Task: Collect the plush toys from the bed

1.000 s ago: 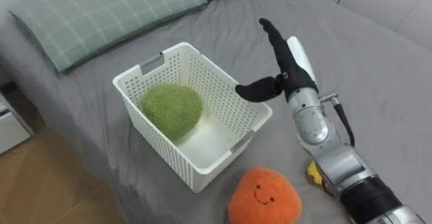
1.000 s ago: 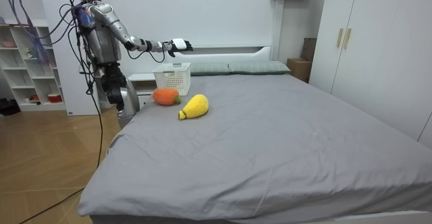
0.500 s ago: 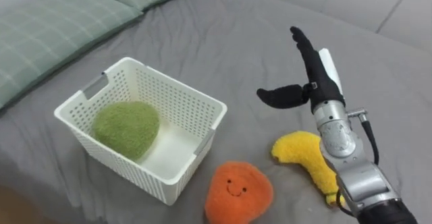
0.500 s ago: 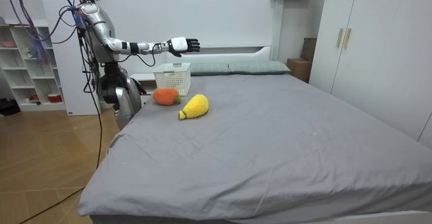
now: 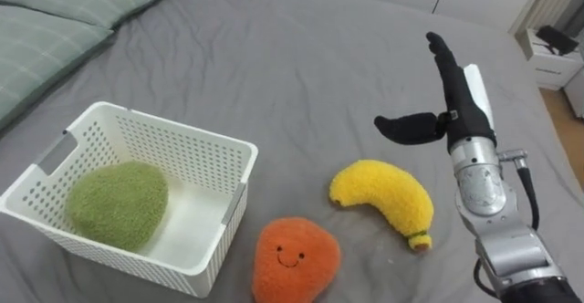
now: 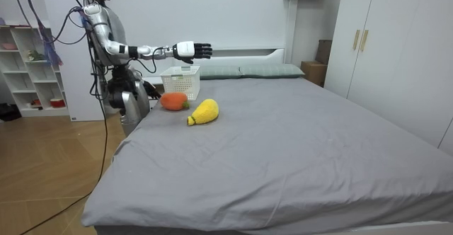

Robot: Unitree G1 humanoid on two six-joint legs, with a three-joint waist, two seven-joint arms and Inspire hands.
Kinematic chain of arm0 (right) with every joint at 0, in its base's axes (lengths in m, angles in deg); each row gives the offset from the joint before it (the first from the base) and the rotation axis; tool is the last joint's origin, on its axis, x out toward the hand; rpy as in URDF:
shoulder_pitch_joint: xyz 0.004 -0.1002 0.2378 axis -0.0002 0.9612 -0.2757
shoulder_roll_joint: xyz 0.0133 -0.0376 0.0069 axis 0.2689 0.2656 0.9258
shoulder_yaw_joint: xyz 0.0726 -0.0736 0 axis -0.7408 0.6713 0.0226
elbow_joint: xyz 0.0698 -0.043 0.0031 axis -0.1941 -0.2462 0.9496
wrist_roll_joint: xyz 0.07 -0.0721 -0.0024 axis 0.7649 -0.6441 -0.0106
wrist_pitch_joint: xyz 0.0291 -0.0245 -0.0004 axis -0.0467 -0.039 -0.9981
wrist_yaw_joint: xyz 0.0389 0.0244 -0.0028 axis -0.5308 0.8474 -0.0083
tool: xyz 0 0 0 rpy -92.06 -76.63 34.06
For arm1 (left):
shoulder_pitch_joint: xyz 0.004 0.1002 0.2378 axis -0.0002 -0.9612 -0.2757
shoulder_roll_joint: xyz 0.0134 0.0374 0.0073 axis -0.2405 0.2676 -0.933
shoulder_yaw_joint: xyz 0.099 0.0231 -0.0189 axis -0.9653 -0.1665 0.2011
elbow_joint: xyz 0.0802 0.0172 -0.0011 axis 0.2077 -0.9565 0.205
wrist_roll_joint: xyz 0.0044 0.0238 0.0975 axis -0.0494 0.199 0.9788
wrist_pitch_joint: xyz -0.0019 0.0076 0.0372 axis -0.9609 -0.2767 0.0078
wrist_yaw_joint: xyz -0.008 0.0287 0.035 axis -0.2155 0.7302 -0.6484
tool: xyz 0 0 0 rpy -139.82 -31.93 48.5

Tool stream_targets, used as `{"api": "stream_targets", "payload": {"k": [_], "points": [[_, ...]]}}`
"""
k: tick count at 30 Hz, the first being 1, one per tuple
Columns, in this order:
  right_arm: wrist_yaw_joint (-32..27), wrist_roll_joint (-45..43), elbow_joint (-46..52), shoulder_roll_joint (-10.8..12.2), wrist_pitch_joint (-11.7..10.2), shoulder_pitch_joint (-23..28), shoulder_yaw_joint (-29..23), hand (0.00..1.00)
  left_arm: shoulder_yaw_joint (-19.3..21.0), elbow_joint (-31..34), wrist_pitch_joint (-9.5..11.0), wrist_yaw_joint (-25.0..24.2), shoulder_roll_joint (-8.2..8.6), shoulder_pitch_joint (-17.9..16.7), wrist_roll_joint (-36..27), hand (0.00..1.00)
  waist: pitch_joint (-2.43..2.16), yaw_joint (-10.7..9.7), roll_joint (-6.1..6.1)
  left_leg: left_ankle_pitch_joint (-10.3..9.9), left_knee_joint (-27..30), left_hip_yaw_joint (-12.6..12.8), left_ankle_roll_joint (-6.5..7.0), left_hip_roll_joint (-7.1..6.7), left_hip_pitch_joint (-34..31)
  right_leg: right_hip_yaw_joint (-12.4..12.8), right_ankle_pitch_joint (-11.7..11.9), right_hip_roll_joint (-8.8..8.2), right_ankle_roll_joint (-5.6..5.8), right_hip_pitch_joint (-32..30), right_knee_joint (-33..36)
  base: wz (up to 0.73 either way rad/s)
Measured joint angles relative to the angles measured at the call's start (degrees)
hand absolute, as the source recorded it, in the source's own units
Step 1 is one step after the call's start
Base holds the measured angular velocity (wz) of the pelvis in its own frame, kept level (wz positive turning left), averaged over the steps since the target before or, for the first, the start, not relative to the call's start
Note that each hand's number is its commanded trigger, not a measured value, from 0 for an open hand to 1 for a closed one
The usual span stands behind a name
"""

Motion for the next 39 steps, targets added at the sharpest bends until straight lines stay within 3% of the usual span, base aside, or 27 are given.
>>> {"api": "stream_targets", "payload": {"k": [4, 18, 22, 25, 33, 36, 38, 39], "points": [[0.0, 0.1, -0.1, 0.0, 0.4, 2.2, 0.0, 0.00, 0.0, -0.1, 0.0, 1.0, -0.06, -0.2, 0.0, 0.00, 0.23, 0.0, -0.34, -0.2, -0.1, 0.3, -0.12, 0.19, -0.1, -0.1, 0.0, 0.16, 0.00, -0.3, 0.0, -0.03], [3.1, 0.0, -3.8, 0.0, 0.4, 3.6, -0.5, 0.00, 0.0, -0.5, 1.2, 1.0, -0.01, -0.2, -1.8, 0.00, 0.12, -0.1, -0.50, -0.5, -0.2, 1.1, -0.45, 0.51, -0.3, -0.2, 0.0, 0.54, -0.02, -0.9, 0.0, -0.04], [3.1, 0.1, -7.9, 0.1, 0.2, 2.6, -0.6, 0.00, -0.1, -0.7, 1.4, 0.7, 0.02, 1.5, -6.0, 0.00, -0.14, 0.5, -0.90, -0.4, 0.0, 1.1, -0.44, 0.48, -2.0, -0.3, 0.1, 0.55, -0.12, -2.0, 0.1, 0.01], [3.1, 0.2, -16.6, 0.0, 0.2, -2.1, -0.3, 0.00, -1.1, -1.4, 1.5, 0.6, -0.04, 3.4, -9.3, 0.00, -0.15, 0.5, -1.07, -0.3, 0.4, 1.0, -0.41, 0.49, -3.9, -0.3, 0.3, 0.56, -0.43, -4.0, 0.3, 0.00], [3.1, -0.2, -32.4, -1.0, -0.1, -11.1, 0.3, 0.00, -3.3, -3.8, 3.9, 0.6, -0.59, 7.3, -13.4, 0.00, 0.55, 2.9, -1.03, 0.8, 0.4, 1.0, -0.53, 0.53, -9.2, -0.8, 0.6, 0.58, -0.84, -9.9, 1.0, 0.01], [2.7, -0.1, -36.7, -1.3, -0.1, -13.1, 0.3, 0.00, -3.7, -5.1, 4.5, 0.6, -0.62, 8.5, -14.0, 0.00, 0.97, 3.7, -0.58, 0.8, 0.4, 0.9, -0.55, 0.55, -10.9, -2.0, 0.7, 0.47, -0.86, -11.4, 1.0, 0.06], [2.4, 0.8, -41.0, -1.4, -0.8, -15.2, 0.4, 0.00, -5.0, -6.9, 5.5, 0.5, -0.87, 9.8, -15.6, 0.00, 1.52, 4.2, -0.07, 0.9, 0.4, 0.8, -0.55, 0.56, -12.0, -2.3, 0.6, 0.43, -0.87, -12.4, 1.0, 0.02], [2.4, 0.8, -41.8, -1.4, -1.0, -15.5, 0.4, 0.00, -5.2, -7.4, 5.8, 0.5, -0.90, 10.1, -16.0, 0.00, 1.50, 4.6, -0.04, 0.9, 0.4, 0.8, -0.56, 0.56, -12.3, -2.5, 0.6, 0.43, -0.87, -12.8, 1.0, 0.00]]}}
